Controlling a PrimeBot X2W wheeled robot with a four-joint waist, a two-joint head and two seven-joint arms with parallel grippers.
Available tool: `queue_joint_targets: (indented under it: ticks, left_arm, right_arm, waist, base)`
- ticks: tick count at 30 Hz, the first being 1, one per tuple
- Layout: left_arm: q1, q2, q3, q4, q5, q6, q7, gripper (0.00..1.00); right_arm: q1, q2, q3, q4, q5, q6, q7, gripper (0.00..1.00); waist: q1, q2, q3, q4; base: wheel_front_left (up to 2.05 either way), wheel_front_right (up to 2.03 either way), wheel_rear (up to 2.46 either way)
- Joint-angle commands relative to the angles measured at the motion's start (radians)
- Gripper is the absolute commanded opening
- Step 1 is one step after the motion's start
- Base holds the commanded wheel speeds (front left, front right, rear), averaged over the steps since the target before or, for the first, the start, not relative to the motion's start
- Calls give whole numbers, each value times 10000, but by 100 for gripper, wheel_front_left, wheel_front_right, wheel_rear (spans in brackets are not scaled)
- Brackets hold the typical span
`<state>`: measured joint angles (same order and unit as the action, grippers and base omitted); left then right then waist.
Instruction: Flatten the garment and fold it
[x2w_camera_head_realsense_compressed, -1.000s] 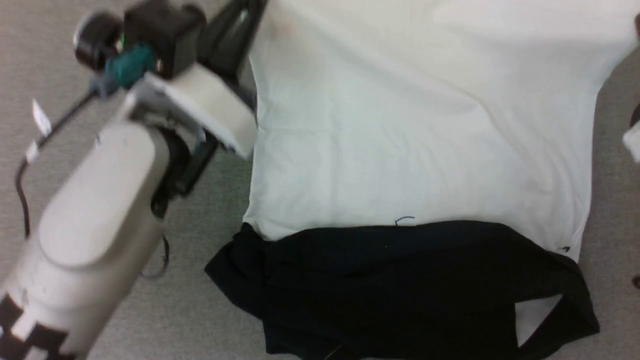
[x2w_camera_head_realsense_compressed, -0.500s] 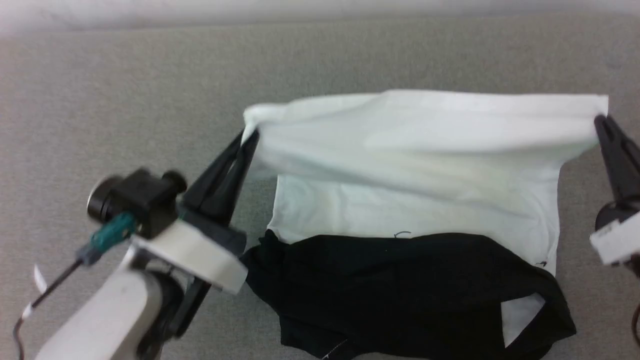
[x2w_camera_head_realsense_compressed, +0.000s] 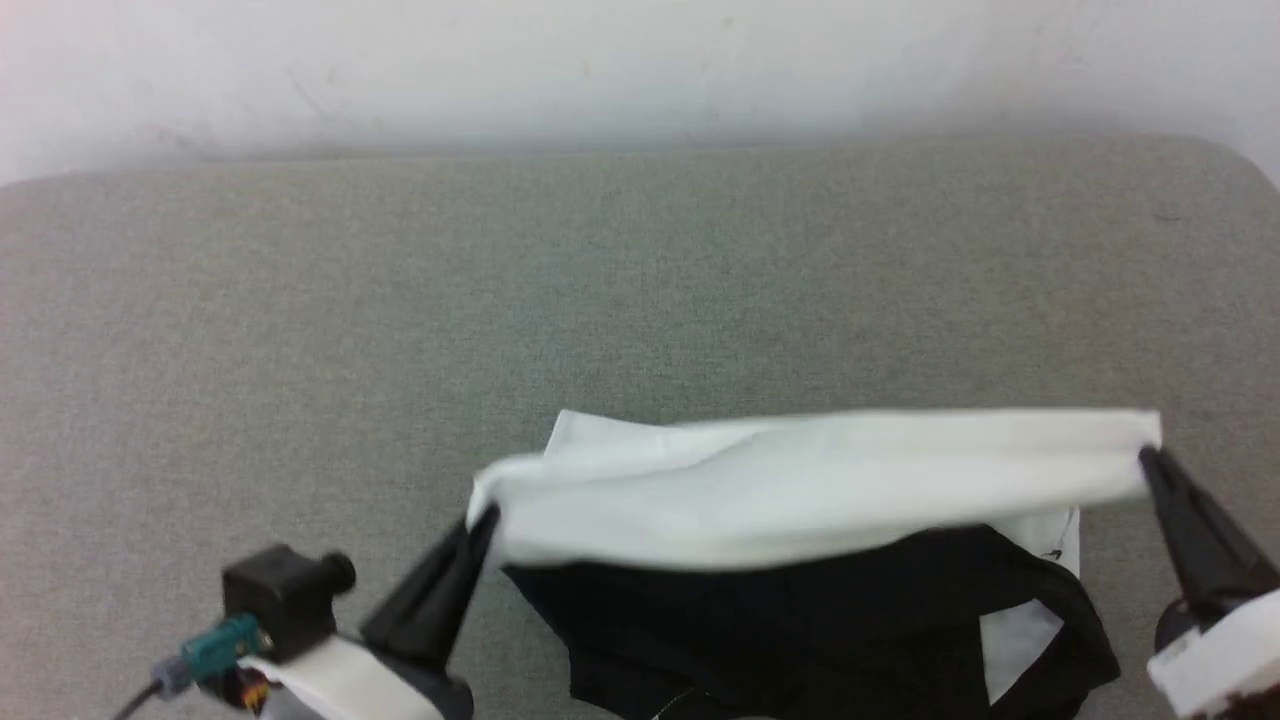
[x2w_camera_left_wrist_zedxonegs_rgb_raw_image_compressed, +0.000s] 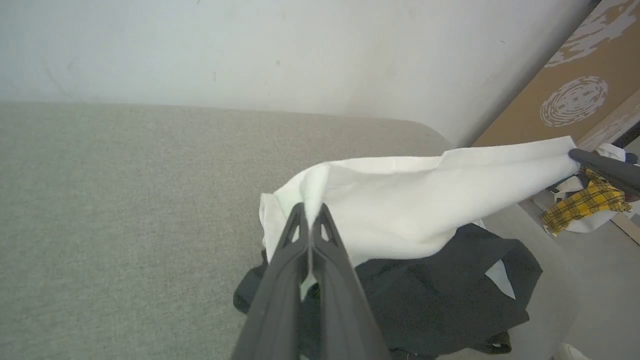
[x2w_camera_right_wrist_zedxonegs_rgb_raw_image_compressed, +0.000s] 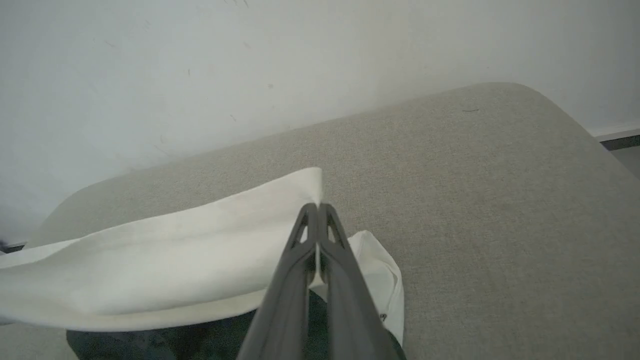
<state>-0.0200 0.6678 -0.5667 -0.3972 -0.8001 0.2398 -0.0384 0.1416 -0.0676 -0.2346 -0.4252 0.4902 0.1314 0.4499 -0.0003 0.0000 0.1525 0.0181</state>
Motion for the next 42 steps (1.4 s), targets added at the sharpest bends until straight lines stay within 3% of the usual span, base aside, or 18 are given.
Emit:
queue_joint_targets:
  ticks: [1,13,20,21,22,23,24,25,26,27,28,37,42]
  left_arm:
    - [260,39,-98,-2,-171,4,93,0]
    - [369,-298,-1119,1036,-625,-410,1146,0]
    - [410,-282,-1062,1810,-781,-401,1170,0]
    - [431,-292,-1046,1908,-813,-401,1147,25]
    - [441,-307,-1032,2005,-833,-395,1125,92]
    - [441,-307,-1032,2005,-833,-395,1125,92]
    - [441,-324,-1030,2090,-841,-404,1100,100]
    - [439,-351,-1028,2163,-855,-411,1077,100]
    - [439,-404,-1001,2224,-887,-397,1027,100]
    - [438,-451,-974,2270,-896,-377,963,100]
    - [433,-483,-957,2293,-880,-369,893,100]
    - [703,-713,-100,1361,-982,-67,-441,100]
    - [857,-771,722,827,10,796,-1824,100]
  right_arm:
    - [253,67,4,-85,113,-7,61,0]
    - [1552,155,626,244,-102,-7,915,0]
    - [1964,165,505,487,-230,-7,1174,0]
    - [1996,166,476,529,-274,-7,1197,0]
    - [2018,167,483,560,-330,-7,1212,0]
    - [2018,167,483,560,-330,-7,1212,0]
    - [2025,167,489,583,-367,-7,1210,0]
    - [2024,168,478,596,-392,-7,1204,12]
    - [2017,169,473,600,-422,-7,1189,39]
    - [2014,169,479,599,-452,-7,1178,85]
    - [2017,170,486,603,-457,-7,1164,100]
    - [1955,172,262,154,-250,-7,872,100]
    - [1777,172,-520,201,-20,-7,281,100]
  waist:
    - [3,0,-88,-41]
    - [3,0,-90,-181]
    - [3,0,-185,-262]
    - [3,0,-205,-276]
    - [3,0,-223,-290]
    - [3,0,-223,-290]
    - [3,0,-241,-306]
    - [3,0,-259,-324]
    - [3,0,-276,-339]
    - [3,0,-293,-354]
    - [3,0,-305,-367]
    - [3,0,-512,-398]
    - [3,0,-656,-378]
  base:
    - [0,0,0]
    - [0,0,0]
    - [0,0,0]
    - [0,0,0]
    - [0,0,0]
    - [0,0,0]
    - [0,0,0]
    - [0,0,0]
    - [0,0,0]
    - [0,0,0]
    - [0,0,0]
    - [0,0,0]
    - [0,0,0]
